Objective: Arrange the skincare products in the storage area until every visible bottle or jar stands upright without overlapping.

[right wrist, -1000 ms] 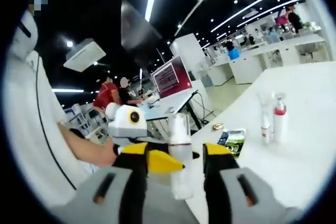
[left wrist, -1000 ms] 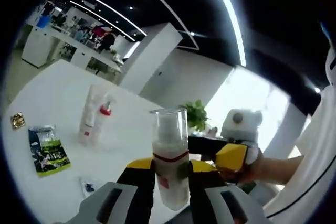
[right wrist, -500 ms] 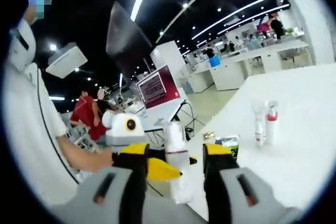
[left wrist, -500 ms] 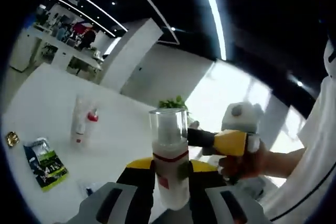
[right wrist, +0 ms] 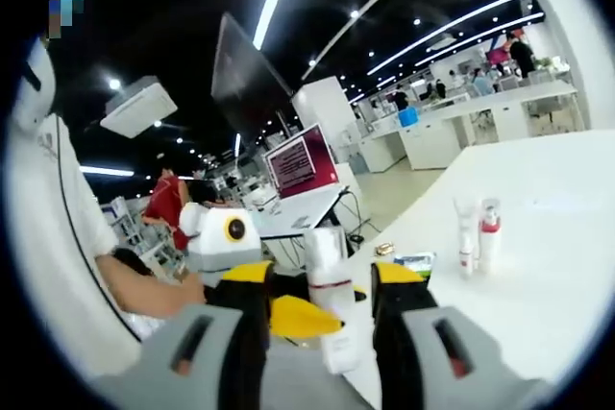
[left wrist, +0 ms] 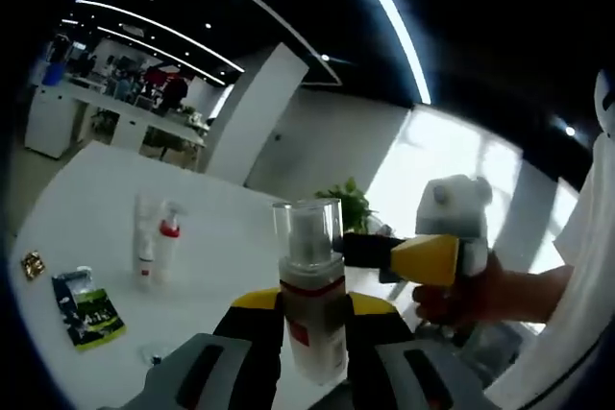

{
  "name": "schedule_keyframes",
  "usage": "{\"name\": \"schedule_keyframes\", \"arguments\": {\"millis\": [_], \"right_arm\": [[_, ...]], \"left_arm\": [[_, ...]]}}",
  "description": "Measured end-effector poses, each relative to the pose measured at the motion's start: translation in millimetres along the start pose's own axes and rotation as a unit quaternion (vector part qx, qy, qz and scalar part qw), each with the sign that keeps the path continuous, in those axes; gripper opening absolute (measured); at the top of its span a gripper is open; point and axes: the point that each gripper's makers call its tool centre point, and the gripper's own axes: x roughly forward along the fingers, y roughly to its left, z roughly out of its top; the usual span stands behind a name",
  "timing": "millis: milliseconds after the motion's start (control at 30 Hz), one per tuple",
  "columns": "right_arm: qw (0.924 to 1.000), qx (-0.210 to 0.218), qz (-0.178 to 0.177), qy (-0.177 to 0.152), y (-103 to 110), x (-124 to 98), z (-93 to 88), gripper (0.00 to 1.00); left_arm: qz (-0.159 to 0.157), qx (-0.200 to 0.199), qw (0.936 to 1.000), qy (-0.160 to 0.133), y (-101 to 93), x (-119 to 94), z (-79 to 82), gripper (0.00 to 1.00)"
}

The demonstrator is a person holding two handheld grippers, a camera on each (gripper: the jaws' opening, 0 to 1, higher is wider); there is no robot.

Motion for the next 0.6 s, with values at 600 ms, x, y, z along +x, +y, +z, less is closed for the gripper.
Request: {"name": "schedule_keyframes", "arguments": {"millis": [600], "right_arm": [[0.9993, -0.002, -0.013, -0.036, -8.4, -27.4, 12.9, 0.41]], "left_arm": [[-0.029, 0.047, 0.9978, 0.038, -40.7, 30.5, -2.3, 0.25]]}}
